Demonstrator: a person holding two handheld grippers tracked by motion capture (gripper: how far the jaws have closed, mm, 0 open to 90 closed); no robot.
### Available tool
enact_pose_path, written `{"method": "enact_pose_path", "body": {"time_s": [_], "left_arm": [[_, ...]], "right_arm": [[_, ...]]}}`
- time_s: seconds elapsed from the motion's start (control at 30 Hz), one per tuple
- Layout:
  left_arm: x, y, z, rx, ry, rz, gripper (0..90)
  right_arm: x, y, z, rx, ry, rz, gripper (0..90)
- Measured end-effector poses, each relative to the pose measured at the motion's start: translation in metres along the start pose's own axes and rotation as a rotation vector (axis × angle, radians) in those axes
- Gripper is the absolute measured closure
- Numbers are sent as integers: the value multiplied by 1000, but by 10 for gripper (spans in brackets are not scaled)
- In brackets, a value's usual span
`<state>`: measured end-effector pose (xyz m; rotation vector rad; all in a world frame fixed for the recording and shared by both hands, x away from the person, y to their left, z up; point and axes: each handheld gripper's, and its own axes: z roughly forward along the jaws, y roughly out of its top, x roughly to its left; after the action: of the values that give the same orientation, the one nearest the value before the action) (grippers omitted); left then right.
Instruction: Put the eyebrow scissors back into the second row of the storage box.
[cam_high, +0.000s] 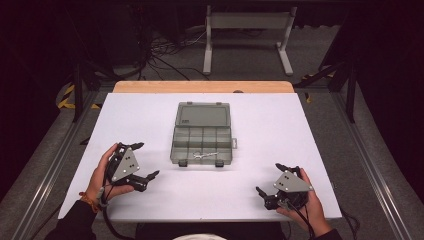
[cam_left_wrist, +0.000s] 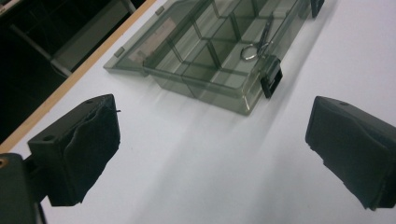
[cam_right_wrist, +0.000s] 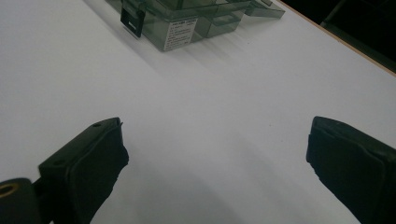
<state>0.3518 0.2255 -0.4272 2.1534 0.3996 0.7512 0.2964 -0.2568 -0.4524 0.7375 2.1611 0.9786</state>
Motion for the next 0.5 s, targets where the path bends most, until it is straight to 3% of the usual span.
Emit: {"method": "enact_pose_path", "body": {"time_s": [0.37,0.5], "left_arm": [[-5,-21,-6,25,-14,-38,39],[-7,-31,-10,23,-28,-93,37]], "right_arm": [[0,0,1,5,0,4,55],[0,0,1,4,0,5,54]]}}
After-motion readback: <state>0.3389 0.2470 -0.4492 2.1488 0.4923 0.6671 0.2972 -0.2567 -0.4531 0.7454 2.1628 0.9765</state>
